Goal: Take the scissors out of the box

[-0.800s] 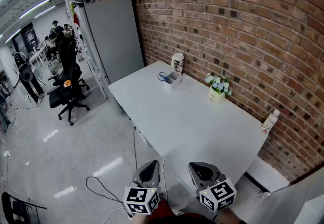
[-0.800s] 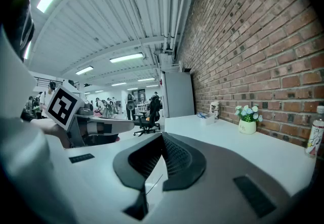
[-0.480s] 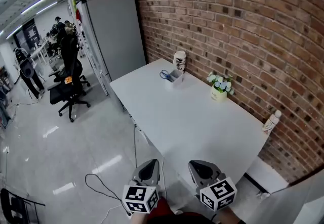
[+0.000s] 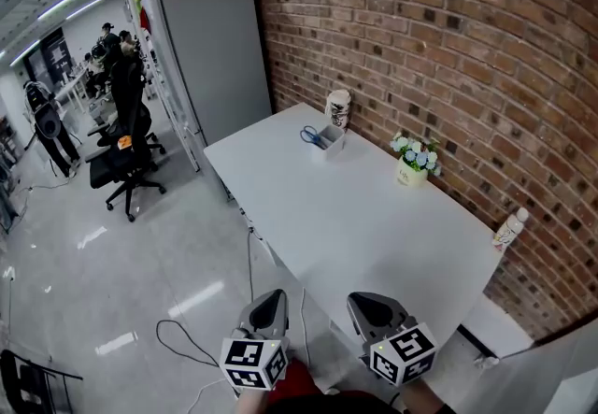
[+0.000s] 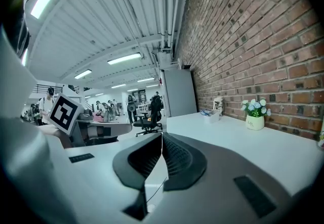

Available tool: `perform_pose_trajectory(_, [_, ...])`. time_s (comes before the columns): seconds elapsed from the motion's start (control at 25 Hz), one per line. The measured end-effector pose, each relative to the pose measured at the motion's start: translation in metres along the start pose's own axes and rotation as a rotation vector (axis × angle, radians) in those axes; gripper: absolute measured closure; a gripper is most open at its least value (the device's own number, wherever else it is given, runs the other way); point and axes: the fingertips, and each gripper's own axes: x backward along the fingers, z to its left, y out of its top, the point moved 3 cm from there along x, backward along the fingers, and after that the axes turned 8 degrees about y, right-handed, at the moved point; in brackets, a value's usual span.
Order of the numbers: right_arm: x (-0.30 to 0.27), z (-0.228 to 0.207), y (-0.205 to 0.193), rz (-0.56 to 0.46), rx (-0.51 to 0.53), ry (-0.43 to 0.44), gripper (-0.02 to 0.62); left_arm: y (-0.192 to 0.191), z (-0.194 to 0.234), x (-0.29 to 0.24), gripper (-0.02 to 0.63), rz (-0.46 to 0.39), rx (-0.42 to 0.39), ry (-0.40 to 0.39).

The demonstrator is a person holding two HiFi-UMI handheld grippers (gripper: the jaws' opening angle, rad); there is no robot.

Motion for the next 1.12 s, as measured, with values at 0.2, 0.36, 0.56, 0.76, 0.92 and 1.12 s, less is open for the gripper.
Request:
perform_pose_trajectory(0.2, [-0.028, -0.008, 0.003, 0.015, -0.012, -0.002, 0.586, 0.004, 0.022, -0.022, 0.603, 0.005, 0.007, -0.003])
perform_pose_trajectory(0.36, [-0.055, -0.014, 0.006, 0.026, -0.016, 0.001, 0.586, 0.003, 0.041, -0.04, 0.603, 0.018, 0.012, -0.006])
perform_pose_trajectory(0.56, [-0.092, -0.022, 0.009, 0.046, -0.026, 0.007, 0.586, 0.004, 0.069, -0.064, 0.603, 0.036, 0.015, -0.008])
perform_pose_trajectory(0.76, [-0.137, -0.028, 0.015, 0.061, -0.038, 0.017, 0.586, 0.015, 0.103, -0.09, 0.603, 0.038, 0.015, -0.004])
perform_pose_trajectory(0.92, [-0.174, -0.03, 0.022, 0.07, -0.045, 0.017, 0.586, 0.024, 0.133, -0.109, 0.603, 0.051, 0.008, -0.008])
perform_pose_trajectory(1.12, [-0.213, -0.038, 0.031, 0.074, -0.054, -0.002, 0.586, 0.035, 0.166, -0.136, 0.603, 0.058, 0.001, -0.022])
